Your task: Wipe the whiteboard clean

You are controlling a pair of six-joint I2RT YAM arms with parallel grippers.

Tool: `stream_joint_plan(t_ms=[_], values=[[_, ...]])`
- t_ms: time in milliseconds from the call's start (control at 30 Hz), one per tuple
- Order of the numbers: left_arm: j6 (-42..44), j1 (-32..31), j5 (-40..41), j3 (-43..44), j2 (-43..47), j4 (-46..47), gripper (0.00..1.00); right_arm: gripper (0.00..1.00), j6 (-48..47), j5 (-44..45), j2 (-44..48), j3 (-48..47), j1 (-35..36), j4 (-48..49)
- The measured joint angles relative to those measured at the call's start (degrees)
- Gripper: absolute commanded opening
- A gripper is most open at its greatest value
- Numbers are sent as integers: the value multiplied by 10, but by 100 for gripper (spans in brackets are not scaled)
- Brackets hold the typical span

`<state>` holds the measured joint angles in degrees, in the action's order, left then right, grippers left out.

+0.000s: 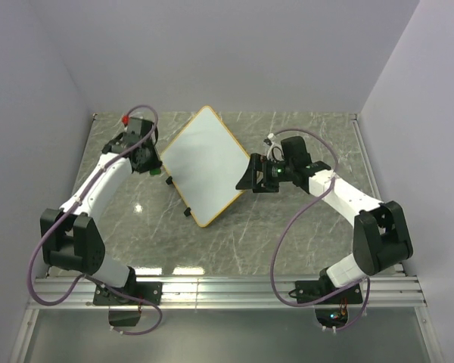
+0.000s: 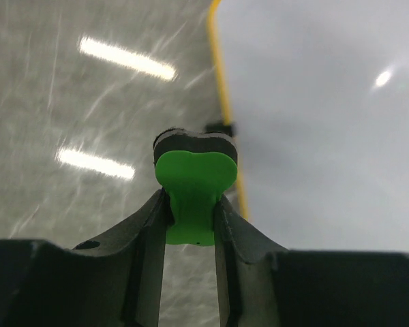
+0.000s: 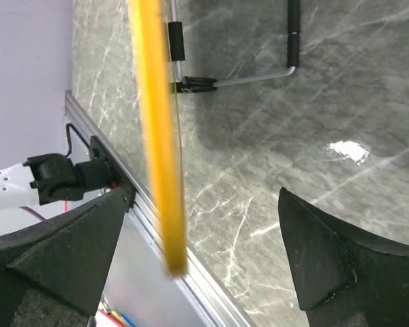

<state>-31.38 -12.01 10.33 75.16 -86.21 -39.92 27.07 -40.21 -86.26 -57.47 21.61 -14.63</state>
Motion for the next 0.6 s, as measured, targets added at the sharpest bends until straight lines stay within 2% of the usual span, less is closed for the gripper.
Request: stream_joint_plan(t_ms=[100,233,300,367,433,500,533,600], values=[[-9,2,10,-73,19,-6,7,100,-9,16,21,-11,0,-24],[-26,2,11,-178,43,-14,8,100,-23,38,78,-28,-4,-53],[-34,2,10,-215,52,-16,8,100,-28,41,116,-33,-8,-63],[-43,1,8,-238,59,-17,13,100,-30,42,147,-33,-10,-69],[-48,1,7,-244,61,-16,28,100,-29,41,170,-32,-11,-72],[-54,-1,6,-244,61,-14,49,100,-29,40,186,-27,-12,-71],[-54,-1,5,-244,61,-14,68,100,-28,40,193,-21,-12,-71],[-56,-2,3,-244,61,-14,94,100,-27,41,203,-7,-12,-73]])
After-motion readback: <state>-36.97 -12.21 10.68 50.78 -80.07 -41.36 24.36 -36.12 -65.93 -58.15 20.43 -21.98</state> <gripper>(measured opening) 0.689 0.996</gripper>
